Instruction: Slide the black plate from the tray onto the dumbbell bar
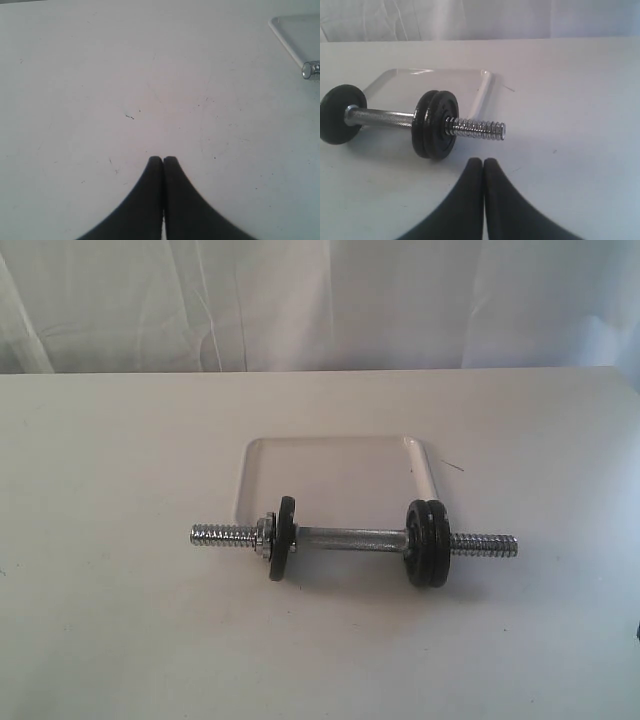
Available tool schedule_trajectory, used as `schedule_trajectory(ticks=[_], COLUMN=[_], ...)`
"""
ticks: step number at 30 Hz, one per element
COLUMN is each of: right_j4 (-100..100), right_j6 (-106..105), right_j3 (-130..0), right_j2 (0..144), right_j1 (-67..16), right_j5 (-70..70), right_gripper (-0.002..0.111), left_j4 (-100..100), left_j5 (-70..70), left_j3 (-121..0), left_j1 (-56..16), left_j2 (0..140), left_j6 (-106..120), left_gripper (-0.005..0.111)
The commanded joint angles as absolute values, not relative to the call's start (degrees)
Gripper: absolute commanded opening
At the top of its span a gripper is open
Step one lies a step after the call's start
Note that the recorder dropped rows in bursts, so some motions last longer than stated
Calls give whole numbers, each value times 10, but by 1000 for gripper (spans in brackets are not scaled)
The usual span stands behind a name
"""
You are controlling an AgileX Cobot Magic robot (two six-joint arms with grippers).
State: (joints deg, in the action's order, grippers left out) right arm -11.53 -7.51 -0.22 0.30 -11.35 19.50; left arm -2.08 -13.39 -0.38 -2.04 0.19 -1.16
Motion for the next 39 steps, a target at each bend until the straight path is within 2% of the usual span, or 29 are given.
schedule_trajectory(ticks=[1, 5, 18, 39], right_j4=[-55, -42, -10, -10], right_j6=[-71, -71, -71, -71], right_j3=[0, 0, 0, 0], right_j2=[0, 0, 0, 0], right_j1=[-113, -104, 12, 14], right_j5=[189, 188, 188, 192], right_gripper=[0, 0, 0, 0], left_j4=[-24, -24, -24, -24], left_j5=[-133, -133, -133, -131], left_j3=[0, 0, 0, 0], left_j1=[-24, -24, -24, -24], left_j2=[0, 0, 0, 0], left_j6=[-13, -13, -13, -13], left_gripper=[0, 0, 0, 0])
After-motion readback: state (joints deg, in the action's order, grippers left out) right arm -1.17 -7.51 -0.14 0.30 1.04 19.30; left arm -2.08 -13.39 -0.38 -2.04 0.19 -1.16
